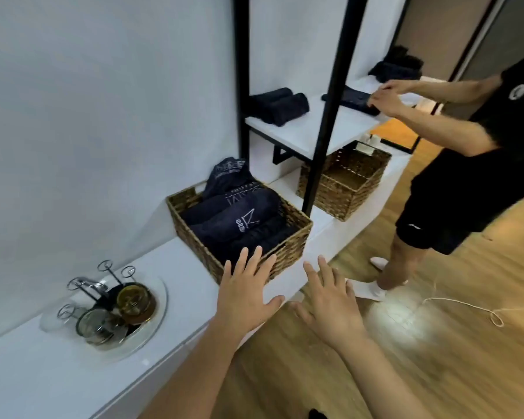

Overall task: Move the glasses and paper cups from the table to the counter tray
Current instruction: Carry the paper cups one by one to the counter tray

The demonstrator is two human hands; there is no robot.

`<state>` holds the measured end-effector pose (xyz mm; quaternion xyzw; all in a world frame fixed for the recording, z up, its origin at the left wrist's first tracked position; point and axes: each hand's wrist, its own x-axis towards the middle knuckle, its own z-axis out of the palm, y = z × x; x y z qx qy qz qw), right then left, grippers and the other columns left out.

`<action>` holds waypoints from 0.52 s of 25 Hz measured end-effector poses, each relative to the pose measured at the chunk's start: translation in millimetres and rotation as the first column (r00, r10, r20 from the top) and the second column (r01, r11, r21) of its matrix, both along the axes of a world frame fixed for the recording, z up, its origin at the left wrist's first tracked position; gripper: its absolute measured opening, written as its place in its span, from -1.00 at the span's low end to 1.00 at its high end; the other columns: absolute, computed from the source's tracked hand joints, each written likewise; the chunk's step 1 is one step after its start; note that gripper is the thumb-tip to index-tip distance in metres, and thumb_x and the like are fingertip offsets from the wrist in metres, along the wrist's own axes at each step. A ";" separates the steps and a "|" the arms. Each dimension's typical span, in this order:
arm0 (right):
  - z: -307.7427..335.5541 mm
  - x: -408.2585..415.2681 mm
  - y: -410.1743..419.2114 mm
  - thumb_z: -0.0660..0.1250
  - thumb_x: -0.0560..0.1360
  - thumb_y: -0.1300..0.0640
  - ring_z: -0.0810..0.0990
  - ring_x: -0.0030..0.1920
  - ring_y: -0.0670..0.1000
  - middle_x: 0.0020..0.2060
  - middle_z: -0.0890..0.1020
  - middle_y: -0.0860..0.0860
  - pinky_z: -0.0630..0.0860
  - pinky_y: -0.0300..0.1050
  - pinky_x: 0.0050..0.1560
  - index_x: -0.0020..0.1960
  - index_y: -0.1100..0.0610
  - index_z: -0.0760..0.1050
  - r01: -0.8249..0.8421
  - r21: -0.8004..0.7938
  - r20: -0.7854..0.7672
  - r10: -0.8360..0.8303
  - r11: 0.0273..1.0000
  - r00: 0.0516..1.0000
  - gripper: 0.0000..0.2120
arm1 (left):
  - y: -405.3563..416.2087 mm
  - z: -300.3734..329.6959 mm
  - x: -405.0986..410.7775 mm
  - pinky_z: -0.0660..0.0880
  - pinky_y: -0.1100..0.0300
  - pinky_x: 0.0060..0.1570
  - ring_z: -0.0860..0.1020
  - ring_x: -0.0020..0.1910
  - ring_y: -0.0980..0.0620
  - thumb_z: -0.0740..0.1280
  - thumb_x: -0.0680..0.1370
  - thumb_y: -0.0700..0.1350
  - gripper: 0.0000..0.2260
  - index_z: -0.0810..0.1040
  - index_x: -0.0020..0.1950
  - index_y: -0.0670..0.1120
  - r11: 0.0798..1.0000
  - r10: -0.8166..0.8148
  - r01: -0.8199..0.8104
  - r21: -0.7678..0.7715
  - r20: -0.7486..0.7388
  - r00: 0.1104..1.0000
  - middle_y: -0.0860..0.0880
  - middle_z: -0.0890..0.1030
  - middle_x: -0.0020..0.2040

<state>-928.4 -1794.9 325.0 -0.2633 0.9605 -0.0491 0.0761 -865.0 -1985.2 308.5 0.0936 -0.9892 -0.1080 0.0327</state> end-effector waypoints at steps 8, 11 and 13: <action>-2.0 -36.4 259.1 0.15 0.54 -0.38 0.08 0.58 0.23 0.64 -0.08 0.07 0.17 0.25 0.51 0.63 -0.06 -0.11 0.499 -0.038 -0.003 -0.499 0.866 0.866 -0.17 | 253.9 4.0 -140.1 -0.11 -0.20 0.58 -0.18 0.66 -0.08 0.16 0.53 0.42 -0.23 -0.08 0.64 0.23 0.859 -0.512 0.512 0.014 0.040 0.858 0.04 -0.12 0.69; -3.8 -57.9 346.4 0.17 0.55 -0.37 0.07 0.59 0.25 0.64 -0.09 0.07 0.15 0.28 0.51 0.63 -0.05 -0.12 0.621 -0.066 0.018 -0.621 0.781 0.784 -0.17 | 349.7 8.2 -184.7 -0.06 -0.21 0.60 -0.17 0.66 -0.07 0.19 0.54 0.39 -0.25 -0.06 0.64 0.24 0.782 -0.623 0.623 0.020 0.033 0.781 0.04 -0.11 0.69; -3.5 -70.2 388.9 0.19 0.56 -0.35 0.06 0.59 0.25 0.65 -0.10 0.07 0.14 0.29 0.51 0.63 -0.05 -0.11 0.659 -0.054 0.021 -0.659 0.750 0.752 -0.17 | 395.6 8.3 -208.0 -0.05 -0.20 0.60 -0.16 0.66 -0.06 0.20 0.55 0.39 -0.25 -0.04 0.64 0.22 0.754 -0.656 0.656 0.010 0.027 0.754 0.05 -0.10 0.69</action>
